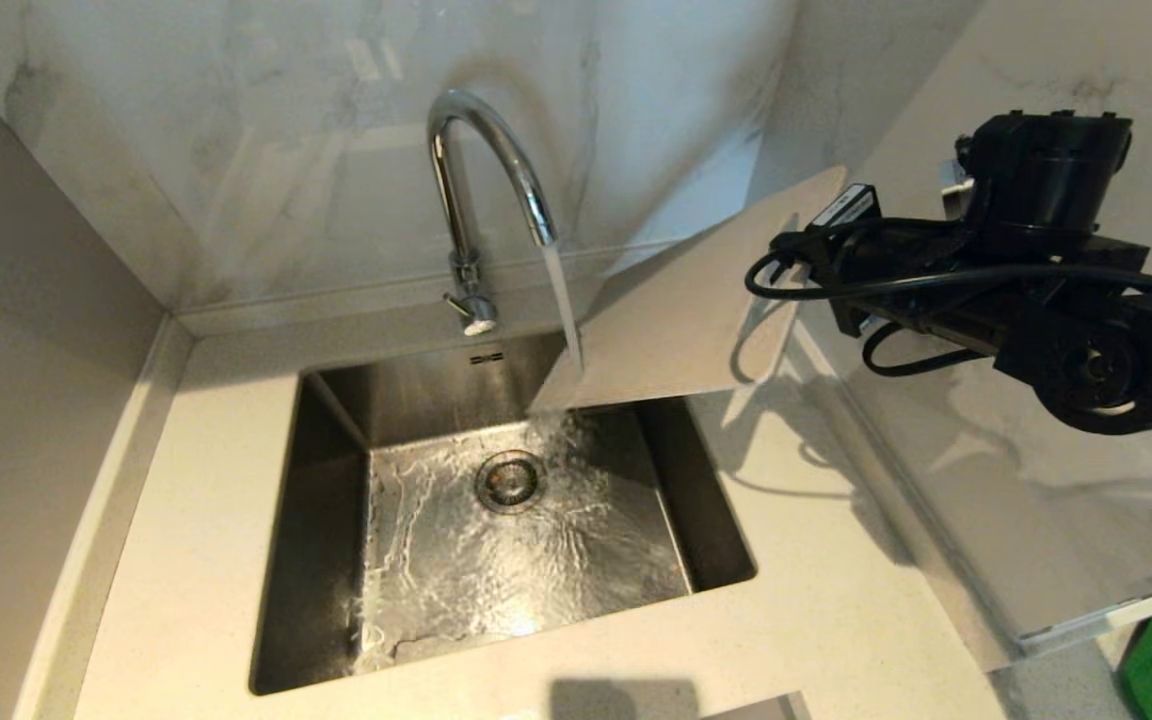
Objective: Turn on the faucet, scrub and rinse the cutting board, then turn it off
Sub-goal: Scrub the cutting board underwater
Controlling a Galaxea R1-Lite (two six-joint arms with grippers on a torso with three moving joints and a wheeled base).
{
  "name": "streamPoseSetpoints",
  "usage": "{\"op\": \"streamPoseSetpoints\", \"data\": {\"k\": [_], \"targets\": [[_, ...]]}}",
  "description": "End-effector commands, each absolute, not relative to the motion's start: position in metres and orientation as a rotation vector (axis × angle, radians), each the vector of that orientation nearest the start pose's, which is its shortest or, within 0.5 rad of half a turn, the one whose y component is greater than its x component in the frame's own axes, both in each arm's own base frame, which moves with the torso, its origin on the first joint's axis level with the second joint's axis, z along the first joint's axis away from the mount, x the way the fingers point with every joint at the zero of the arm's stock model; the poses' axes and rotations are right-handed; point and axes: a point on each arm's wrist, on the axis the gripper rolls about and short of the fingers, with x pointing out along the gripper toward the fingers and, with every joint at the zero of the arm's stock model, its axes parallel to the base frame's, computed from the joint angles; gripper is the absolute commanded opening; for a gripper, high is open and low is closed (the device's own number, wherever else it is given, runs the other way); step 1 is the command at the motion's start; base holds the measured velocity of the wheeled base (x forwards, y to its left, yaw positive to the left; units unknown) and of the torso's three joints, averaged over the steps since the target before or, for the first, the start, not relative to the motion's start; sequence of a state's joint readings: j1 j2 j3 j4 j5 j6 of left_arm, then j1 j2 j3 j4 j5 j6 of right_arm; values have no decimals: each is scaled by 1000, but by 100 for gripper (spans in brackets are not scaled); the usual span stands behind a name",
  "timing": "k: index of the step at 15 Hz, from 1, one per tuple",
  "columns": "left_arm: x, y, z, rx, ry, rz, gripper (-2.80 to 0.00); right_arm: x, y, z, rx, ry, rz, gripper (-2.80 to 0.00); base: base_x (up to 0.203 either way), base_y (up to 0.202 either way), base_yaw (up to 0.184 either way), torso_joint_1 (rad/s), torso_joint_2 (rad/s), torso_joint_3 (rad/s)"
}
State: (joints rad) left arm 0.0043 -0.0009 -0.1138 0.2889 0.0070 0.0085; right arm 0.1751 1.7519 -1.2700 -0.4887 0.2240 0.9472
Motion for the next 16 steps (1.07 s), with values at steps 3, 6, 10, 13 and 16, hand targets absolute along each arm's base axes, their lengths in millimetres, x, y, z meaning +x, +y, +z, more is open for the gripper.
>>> {"op": "streamPoseSetpoints", "data": {"k": [3,6,10,13,16], "targets": [[-34,0,77,9,178,11,-280,348,67,272,941,213,369,-280,0,0,0,0,0,0],[-34,0,77,9,178,11,-280,345,69,275,994,259,446,-280,0,0,0,0,0,0],[-34,0,77,8,178,12,-280,336,69,285,1002,260,495,-280,0,0,0,0,0,0],[-34,0,77,8,178,12,-280,324,67,294,997,238,508,-280,0,0,0,0,0,0],[-34,0,77,5,176,15,-280,286,60,313,988,201,527,-280,0,0,0,0,0,0]]}}
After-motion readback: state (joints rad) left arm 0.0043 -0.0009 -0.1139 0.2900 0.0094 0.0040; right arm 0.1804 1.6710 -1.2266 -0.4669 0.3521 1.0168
